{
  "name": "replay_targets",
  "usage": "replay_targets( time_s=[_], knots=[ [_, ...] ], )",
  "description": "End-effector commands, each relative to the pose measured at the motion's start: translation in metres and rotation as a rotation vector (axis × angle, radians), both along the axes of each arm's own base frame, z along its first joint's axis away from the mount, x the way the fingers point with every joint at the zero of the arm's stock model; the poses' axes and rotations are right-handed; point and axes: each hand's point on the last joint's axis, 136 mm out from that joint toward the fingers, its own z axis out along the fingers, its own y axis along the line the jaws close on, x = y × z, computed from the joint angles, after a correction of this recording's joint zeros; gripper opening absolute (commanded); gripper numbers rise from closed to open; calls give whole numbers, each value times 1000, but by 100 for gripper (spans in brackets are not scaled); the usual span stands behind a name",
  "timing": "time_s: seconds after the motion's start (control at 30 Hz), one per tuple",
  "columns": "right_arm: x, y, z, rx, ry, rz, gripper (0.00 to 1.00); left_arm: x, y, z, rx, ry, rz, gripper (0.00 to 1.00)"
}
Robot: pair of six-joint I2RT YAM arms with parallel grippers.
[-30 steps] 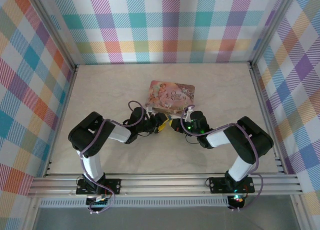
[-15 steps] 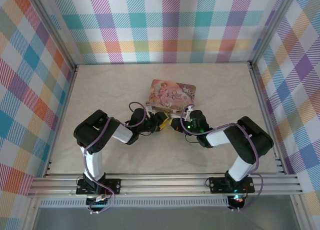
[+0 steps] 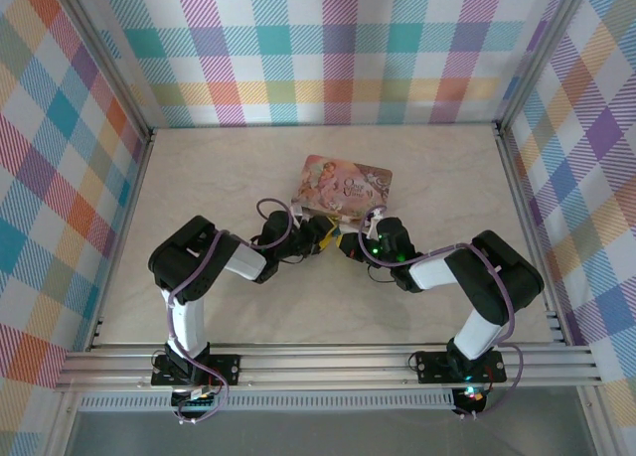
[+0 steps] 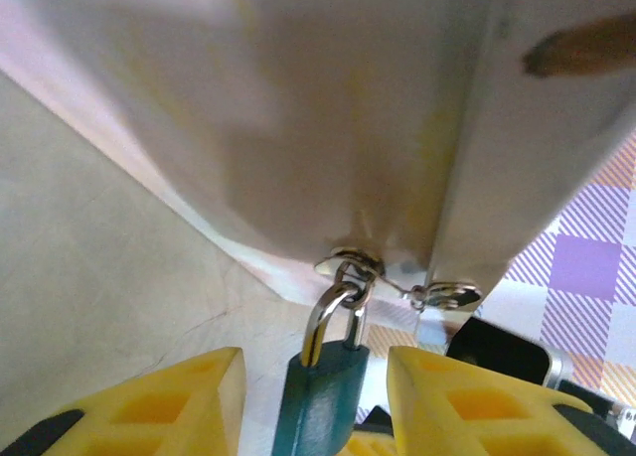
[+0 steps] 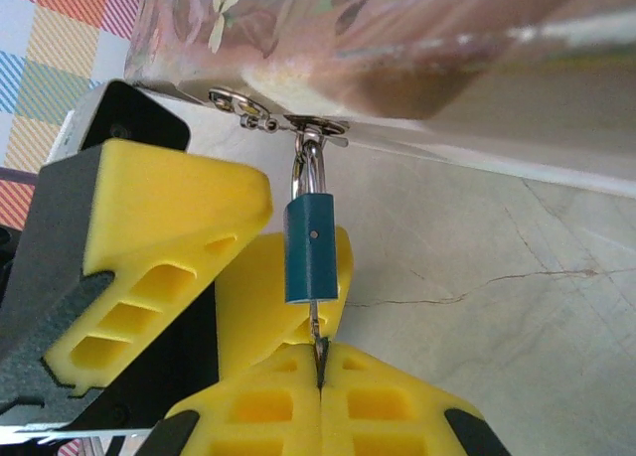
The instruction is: Unlock a padlock with a key
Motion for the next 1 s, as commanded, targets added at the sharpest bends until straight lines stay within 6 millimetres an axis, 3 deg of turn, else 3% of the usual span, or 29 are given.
replay_targets(
  time_s=[0.0,0.27,0.53,0.97],
  knots=[
    [-8,8,5,18,21,43,1,9,-11,11,-39,-31,4,40],
    [-5,8,6,22,23,30,1,7,-18,5,-46,-13,-6,32],
    [2,9,9,28,22,0,2,5,-19,4,-43,-12,-10,13],
    [19,3,14,61,33,-73,1,-4,-26,-3,-18,1,-29,0]
  ],
)
